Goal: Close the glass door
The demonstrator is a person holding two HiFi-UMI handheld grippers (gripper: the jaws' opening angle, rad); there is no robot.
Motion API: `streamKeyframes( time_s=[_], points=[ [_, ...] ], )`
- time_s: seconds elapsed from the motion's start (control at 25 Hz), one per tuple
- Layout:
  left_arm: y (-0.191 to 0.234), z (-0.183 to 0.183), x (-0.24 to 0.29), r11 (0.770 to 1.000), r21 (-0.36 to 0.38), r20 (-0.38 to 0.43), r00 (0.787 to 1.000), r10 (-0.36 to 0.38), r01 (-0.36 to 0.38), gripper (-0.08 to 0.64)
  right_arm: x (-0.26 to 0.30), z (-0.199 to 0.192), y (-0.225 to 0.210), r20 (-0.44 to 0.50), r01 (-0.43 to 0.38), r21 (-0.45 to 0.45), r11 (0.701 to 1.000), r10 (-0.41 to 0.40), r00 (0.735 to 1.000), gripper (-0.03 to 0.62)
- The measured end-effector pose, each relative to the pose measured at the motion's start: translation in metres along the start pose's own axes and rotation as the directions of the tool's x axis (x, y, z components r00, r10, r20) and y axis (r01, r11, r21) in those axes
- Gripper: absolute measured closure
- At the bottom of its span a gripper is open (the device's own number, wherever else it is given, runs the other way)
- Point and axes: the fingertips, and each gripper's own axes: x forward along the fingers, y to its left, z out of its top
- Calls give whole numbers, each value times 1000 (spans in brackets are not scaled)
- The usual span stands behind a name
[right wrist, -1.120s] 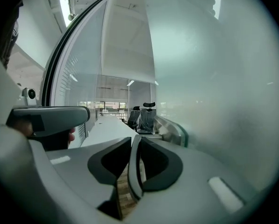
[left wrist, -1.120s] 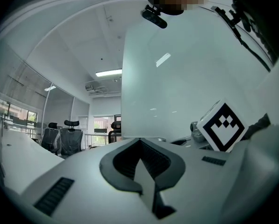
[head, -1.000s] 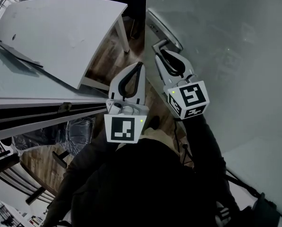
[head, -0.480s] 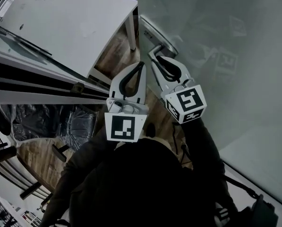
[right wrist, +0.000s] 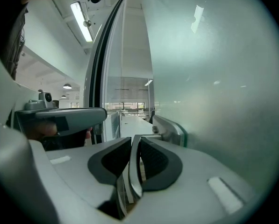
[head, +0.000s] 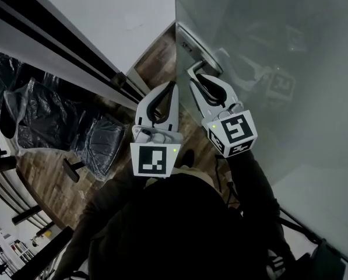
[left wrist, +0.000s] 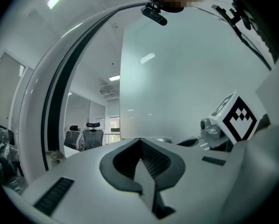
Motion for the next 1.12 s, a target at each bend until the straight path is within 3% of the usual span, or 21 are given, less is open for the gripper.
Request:
streamKeyframes(
  time_s=[0.28,0.48,0.76,1.12],
  points=[
    [21,-1,-43,999,6,18,999,-45,45,563,-4,-4,64,20,-6,-12,1000,6,1000,531],
    [29,-4,-52,999,11,13,999,-38,38,563,4,-4,87,15,-59,-8,998,59,998,531],
    [29,-16,-92,999,19,-6,999,43,-43,563,2,-17,123,20,-121,-10,993,121,992,529],
    [29,-11,-118,993,21,-27,992,120,-120,563,-2,-11,134,24,-167,-10,986,167,986,529]
  ],
)
